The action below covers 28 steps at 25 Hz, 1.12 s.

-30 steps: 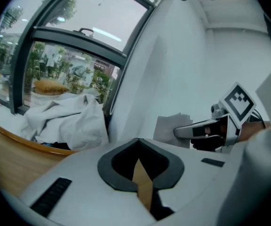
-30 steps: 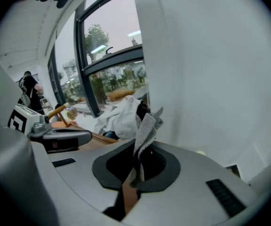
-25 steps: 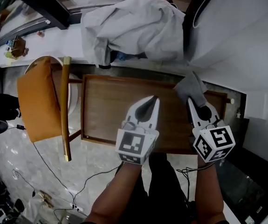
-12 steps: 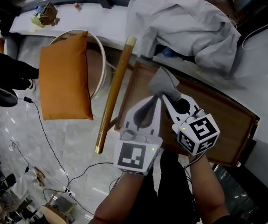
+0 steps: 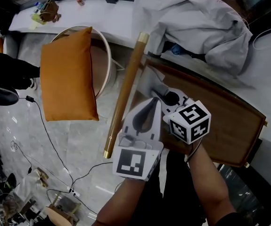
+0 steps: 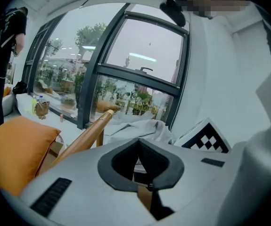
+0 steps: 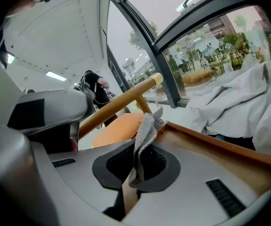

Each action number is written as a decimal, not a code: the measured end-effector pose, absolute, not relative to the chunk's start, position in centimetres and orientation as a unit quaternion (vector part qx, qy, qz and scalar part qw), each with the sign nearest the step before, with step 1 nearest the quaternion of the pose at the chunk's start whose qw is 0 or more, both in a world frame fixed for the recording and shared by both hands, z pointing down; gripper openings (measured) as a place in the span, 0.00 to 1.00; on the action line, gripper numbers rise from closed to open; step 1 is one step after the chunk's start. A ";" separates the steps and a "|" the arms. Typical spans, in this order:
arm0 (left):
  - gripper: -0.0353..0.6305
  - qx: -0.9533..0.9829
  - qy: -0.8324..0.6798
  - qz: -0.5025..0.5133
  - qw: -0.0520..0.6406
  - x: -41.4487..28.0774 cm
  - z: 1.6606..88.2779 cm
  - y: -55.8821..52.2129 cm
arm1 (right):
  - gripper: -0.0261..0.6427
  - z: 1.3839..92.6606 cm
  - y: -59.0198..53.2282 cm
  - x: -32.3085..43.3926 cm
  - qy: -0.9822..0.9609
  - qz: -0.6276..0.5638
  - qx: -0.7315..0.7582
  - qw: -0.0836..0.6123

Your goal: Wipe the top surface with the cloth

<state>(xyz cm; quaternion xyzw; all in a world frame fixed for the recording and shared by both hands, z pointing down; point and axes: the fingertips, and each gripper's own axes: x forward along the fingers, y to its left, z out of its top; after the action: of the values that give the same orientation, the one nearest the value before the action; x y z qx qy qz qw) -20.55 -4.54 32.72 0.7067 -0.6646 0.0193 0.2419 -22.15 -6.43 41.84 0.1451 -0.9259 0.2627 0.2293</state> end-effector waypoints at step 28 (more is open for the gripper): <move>0.07 0.744 -0.593 0.110 0.287 -8.0 40.7 -6.6 | 0.08 44.9 -8.3 -5.0 -0.857 0.313 0.274 0.304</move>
<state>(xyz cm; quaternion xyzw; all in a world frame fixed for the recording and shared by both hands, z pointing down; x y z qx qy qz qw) -8.05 -6.58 40.75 0.7442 -0.5931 0.1096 0.2869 -4.96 -8.35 44.93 0.2742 -0.8573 0.3125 0.3037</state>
